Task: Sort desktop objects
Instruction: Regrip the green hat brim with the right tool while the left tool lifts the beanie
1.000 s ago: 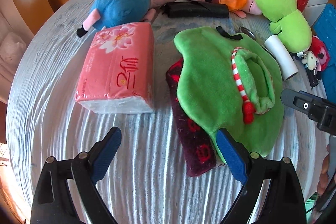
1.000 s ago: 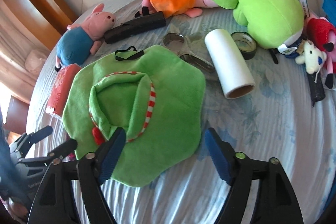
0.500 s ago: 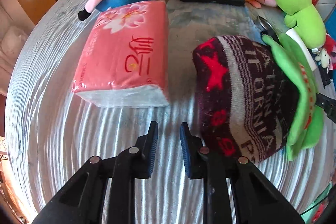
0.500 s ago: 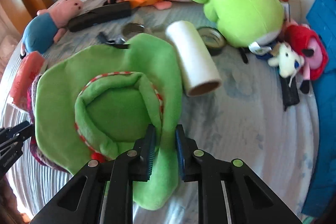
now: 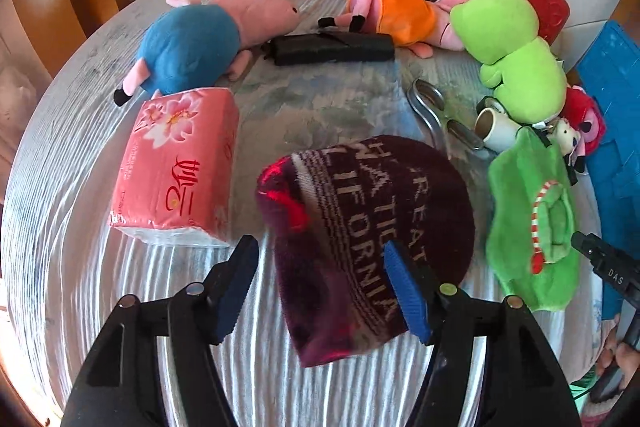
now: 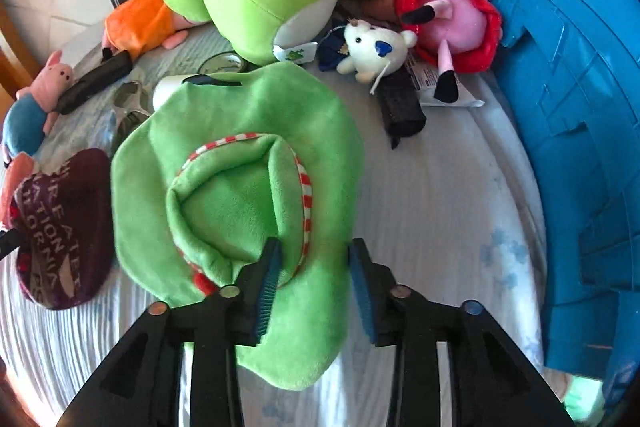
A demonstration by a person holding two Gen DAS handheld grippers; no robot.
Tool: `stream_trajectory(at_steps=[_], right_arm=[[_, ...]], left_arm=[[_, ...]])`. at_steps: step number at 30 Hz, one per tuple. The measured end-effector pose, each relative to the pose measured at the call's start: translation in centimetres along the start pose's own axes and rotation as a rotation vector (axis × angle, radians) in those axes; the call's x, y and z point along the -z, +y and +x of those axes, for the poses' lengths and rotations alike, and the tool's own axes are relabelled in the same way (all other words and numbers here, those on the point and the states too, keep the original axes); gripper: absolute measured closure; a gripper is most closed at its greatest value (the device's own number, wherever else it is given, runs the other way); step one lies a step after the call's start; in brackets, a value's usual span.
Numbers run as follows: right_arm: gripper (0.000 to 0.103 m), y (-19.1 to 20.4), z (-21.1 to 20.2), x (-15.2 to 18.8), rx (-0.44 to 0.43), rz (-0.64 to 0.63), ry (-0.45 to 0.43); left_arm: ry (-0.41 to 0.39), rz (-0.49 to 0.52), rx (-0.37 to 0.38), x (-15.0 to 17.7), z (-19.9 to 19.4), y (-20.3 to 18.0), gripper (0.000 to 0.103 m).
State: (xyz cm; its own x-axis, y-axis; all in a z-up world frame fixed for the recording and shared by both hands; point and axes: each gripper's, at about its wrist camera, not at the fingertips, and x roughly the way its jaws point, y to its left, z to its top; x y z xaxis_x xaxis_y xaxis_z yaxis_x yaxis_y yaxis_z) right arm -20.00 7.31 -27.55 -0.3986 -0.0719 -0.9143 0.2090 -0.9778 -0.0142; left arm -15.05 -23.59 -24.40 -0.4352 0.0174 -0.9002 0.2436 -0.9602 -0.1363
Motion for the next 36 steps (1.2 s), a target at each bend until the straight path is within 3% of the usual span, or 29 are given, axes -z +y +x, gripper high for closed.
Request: stream_trajectory(at_steps=[2,3,4,5,13,14,15,20,22,28,30,34,36], right_arm=[[0.033,0.4,-1.0,0.0,-0.043,-0.007,-0.03],[0.024,0.6,-1.4,0.0,-0.061,-0.009,-0.041],[0.009,1.0,-1.8,-0.1,-0.076,-0.01,-0.051],[0.003,1.4,-2.0,-0.1,-0.094,-0.016,-0.06],[0.0,3.9,0.8,0.4,-0.128,-0.039,0.014],[0.0,4.0,1.5,0.5,-0.113,-0.034,0.022],[0.0,3.9,2.0,0.6,-0.099,-0.028,0.028],[0.0,3.0,5.2,1.1,-0.051,-0.011,0.059],[0.0,3.0,5.6,1.6,-0.012,-0.032,0.027],[0.0,2.8,5.3,2.7,-0.021,-0.04,-0.044],[0.001,3.1,4.7,2.4,-0.011,-0.096,0.004],[0.0,0.6,0.1,3.0,-0.026,-0.051,-0.136],[0.0,-1.3,0.0,2.9,-0.052,-0.001,-0.116]], left_arm=[[-0.042,0.002,0.013,-0.3,-1.3,-0.6,0.036],[-0.06,0.009,0.019,-0.4,-1.7,-0.8,0.027],[-0.071,0.017,0.027,-0.5,-1.8,-1.1,0.017],[-0.069,0.027,0.028,-0.5,-1.5,-1.4,0.013],[0.111,0.057,-0.055,0.7,7.0,-2.7,0.01],[0.119,0.073,-0.072,0.9,8.0,-2.9,0.007],[0.083,0.078,-0.093,1.0,8.1,-2.9,0.0],[0.025,0.066,-0.051,1.0,8.2,-2.4,0.0],[0.009,0.076,-0.046,1.2,8.1,-2.3,0.0],[0.003,0.075,-0.043,1.4,8.0,-2.2,0.0],[0.008,0.082,-0.037,1.5,7.9,-2.0,0.0],[0.006,0.083,-0.035,1.7,7.8,-1.9,0.0],[-0.003,0.083,-0.038,1.7,7.7,-2.1,0.0]])
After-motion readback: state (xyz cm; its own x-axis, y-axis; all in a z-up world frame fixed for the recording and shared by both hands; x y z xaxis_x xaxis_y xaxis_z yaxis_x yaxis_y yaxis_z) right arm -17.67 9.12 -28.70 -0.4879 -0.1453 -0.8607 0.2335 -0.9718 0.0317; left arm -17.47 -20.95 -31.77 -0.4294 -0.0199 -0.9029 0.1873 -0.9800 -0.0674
